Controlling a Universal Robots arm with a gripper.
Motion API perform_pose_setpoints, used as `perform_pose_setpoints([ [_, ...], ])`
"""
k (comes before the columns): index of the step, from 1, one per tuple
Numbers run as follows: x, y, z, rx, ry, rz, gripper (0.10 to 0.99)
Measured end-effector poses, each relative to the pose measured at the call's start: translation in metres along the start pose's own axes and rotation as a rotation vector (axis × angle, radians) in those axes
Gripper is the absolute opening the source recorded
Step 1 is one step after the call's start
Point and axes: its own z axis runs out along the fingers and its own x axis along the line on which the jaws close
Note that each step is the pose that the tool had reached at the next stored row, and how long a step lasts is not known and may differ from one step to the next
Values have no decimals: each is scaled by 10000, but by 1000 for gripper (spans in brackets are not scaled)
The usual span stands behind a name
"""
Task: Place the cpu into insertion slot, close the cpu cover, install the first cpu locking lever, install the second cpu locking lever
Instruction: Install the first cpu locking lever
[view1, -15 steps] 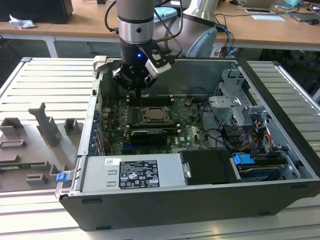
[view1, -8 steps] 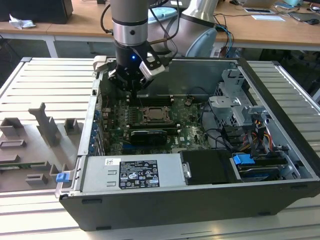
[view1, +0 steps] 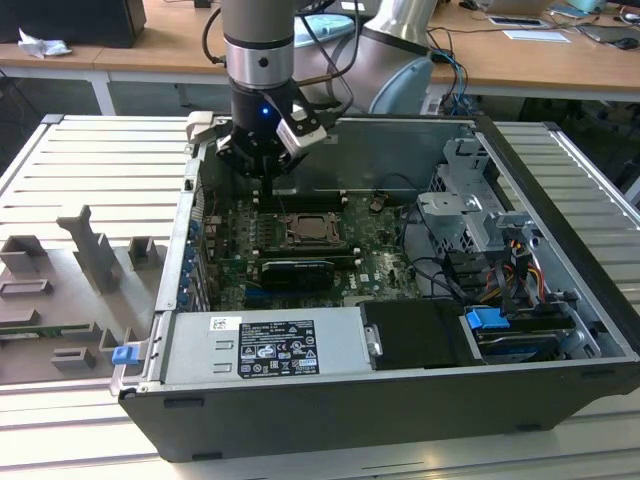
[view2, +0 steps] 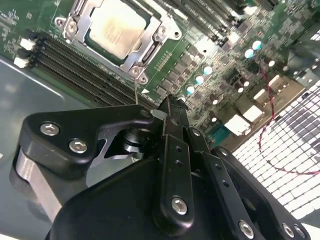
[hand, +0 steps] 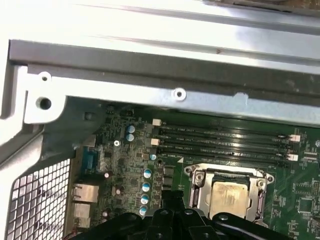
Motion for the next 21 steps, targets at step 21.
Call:
perform_pose_setpoints([
  [21, -482, 139, 58, 17, 2, 272, 106],
])
